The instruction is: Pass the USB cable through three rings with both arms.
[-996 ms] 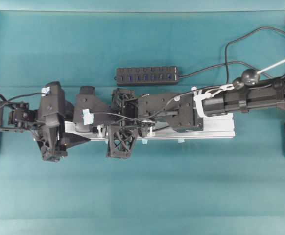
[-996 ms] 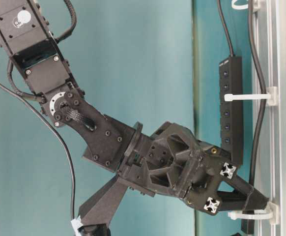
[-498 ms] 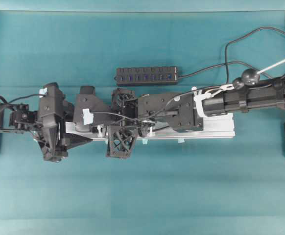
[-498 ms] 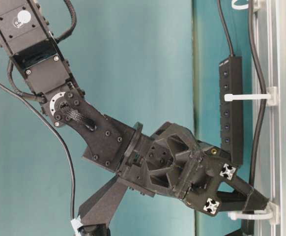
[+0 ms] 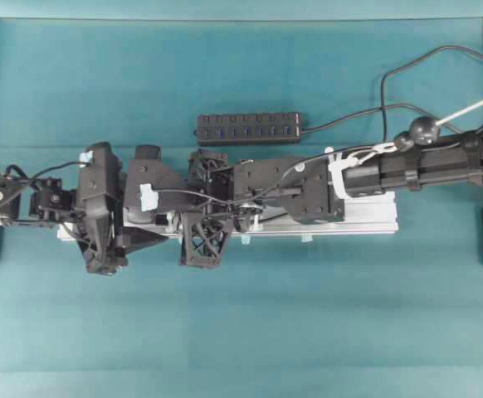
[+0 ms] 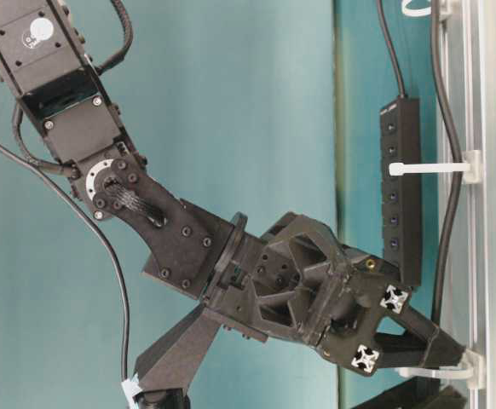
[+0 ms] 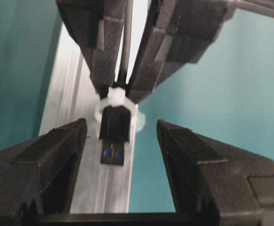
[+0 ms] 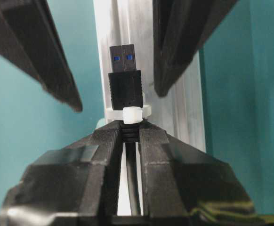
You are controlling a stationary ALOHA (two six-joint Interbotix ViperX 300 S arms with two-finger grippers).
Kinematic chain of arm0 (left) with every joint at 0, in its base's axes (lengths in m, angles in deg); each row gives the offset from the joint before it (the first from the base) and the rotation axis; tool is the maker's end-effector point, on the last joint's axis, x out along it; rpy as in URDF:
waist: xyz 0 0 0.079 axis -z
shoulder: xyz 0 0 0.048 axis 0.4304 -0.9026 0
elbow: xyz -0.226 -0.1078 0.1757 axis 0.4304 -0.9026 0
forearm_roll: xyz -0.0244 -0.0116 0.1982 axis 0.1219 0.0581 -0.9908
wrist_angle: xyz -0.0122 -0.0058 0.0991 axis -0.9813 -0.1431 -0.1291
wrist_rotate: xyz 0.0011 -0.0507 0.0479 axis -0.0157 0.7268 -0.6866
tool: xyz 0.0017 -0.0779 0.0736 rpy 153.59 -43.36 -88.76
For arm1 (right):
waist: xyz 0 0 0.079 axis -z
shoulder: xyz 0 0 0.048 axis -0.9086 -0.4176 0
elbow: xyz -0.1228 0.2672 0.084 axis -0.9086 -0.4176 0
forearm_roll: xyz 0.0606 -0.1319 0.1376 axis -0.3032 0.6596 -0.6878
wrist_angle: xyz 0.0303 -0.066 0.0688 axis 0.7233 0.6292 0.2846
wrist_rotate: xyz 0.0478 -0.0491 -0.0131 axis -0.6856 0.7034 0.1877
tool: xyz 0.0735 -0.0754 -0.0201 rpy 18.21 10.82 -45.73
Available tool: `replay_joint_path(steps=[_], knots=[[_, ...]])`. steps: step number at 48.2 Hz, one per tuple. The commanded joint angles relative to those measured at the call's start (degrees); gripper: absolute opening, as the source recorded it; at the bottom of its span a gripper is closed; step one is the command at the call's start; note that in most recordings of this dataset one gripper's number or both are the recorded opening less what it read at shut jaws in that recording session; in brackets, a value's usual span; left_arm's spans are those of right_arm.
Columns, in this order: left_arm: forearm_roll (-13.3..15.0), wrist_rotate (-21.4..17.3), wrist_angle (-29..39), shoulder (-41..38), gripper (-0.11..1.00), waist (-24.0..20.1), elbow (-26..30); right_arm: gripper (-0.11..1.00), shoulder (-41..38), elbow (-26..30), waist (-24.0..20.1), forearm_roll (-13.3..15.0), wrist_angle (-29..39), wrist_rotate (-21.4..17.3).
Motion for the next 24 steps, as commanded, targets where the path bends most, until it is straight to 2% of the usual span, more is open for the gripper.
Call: replay_joint_path(steps=[1, 6, 14, 24], knots=[[-0.18, -0.09, -0.44, 0.00, 0.63, 0.18, 1.05, -0.06, 0.62, 0.44, -0.26, -0.18, -0.44, -0.53], [-0.18, -0.09, -0.26, 0.00, 0.54, 0.09, 0.97, -0.06, 0.70, 0.44, -0.35, -0.18, -0.44, -0.53], [-0.18, -0.44, -0.26, 0.18, 0.24, 0.18, 0.62, -0.06, 0.62, 0.44, -0.35, -0.18, -0.44, -0.53], [-0.18, -0.88, -0.18, 0.18, 0.23, 0.18, 0.62, -0.06, 0.62, 0.44, -0.35, -0.18, -0.44, -0.62]])
